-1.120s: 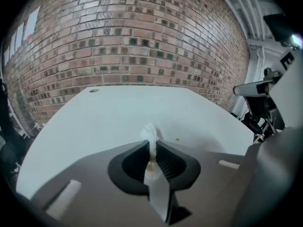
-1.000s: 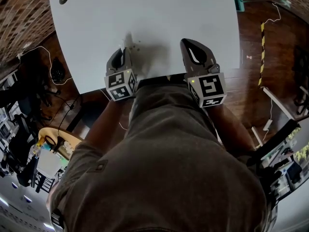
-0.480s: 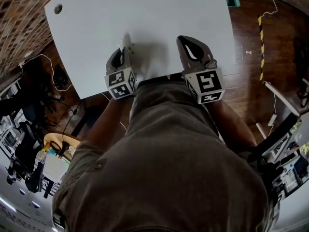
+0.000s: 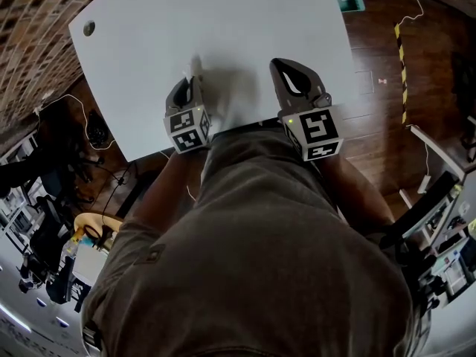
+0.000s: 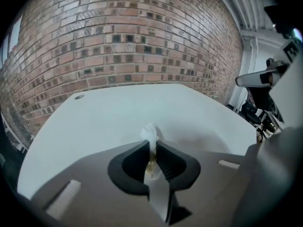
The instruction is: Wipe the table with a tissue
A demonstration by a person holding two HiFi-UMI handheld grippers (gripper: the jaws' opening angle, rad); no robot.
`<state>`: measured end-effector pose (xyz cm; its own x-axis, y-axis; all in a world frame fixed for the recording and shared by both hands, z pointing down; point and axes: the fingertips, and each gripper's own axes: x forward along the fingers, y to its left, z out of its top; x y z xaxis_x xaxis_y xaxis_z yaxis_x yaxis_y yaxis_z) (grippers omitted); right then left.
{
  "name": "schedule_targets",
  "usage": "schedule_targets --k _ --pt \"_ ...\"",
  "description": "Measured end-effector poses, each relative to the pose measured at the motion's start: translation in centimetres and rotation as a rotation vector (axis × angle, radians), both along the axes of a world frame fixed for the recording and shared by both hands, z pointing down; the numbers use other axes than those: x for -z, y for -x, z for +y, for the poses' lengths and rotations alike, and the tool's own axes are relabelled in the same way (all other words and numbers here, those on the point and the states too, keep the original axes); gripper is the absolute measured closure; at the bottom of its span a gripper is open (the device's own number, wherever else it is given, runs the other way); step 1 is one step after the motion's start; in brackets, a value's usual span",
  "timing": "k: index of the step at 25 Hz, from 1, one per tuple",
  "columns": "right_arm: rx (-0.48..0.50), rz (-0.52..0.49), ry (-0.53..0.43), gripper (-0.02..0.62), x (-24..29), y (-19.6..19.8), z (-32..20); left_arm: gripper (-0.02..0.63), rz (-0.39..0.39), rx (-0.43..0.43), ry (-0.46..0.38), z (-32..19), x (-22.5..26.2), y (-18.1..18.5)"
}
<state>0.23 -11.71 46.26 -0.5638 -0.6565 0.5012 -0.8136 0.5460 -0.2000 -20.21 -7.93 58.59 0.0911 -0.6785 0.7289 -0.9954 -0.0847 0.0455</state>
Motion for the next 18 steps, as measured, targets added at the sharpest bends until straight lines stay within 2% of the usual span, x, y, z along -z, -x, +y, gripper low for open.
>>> schedule_targets --k 9,18 --pt "-0.015 -0.009 -0.012 0.58 0.4 -0.5 -0.5 0.561 -0.016 -0.033 0.02 -1.0 0.0 -0.8" --pt "-0.021 -0.014 0.001 0.58 0.1 -0.7 -0.2 0.561 -0.052 -0.111 0.041 -1.0 0.1 -1.7"
